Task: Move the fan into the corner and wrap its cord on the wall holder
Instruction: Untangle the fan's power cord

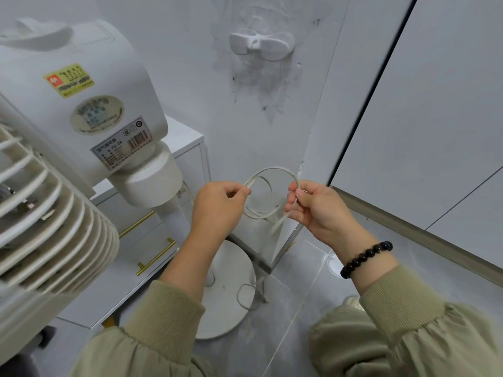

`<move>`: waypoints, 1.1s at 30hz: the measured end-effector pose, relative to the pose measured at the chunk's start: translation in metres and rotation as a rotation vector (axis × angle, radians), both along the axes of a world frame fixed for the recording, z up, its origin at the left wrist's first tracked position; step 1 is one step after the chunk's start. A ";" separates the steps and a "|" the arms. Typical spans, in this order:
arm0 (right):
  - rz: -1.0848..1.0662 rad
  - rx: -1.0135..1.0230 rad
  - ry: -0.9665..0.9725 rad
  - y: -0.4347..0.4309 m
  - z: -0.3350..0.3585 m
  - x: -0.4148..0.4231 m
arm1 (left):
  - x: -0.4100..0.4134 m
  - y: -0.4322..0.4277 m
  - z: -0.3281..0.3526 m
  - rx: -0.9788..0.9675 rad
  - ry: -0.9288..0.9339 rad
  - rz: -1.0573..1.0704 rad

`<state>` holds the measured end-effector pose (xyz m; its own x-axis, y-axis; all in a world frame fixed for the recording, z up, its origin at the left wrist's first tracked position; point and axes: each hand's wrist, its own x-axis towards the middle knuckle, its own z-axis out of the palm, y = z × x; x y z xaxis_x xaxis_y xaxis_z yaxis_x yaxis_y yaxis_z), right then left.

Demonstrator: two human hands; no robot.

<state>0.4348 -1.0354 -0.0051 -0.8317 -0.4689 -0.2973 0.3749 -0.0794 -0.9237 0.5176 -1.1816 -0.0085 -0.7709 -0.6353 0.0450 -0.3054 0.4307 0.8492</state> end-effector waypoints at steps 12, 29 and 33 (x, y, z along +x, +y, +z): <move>-0.151 0.839 0.802 0.013 -0.010 -0.013 | 0.002 -0.004 0.003 0.334 0.114 -0.285; 0.361 0.489 0.554 0.004 0.017 0.017 | 0.000 -0.005 0.004 0.486 0.197 -0.262; 0.344 0.460 0.599 -0.001 0.011 0.019 | 0.000 -0.002 0.004 0.459 0.195 -0.230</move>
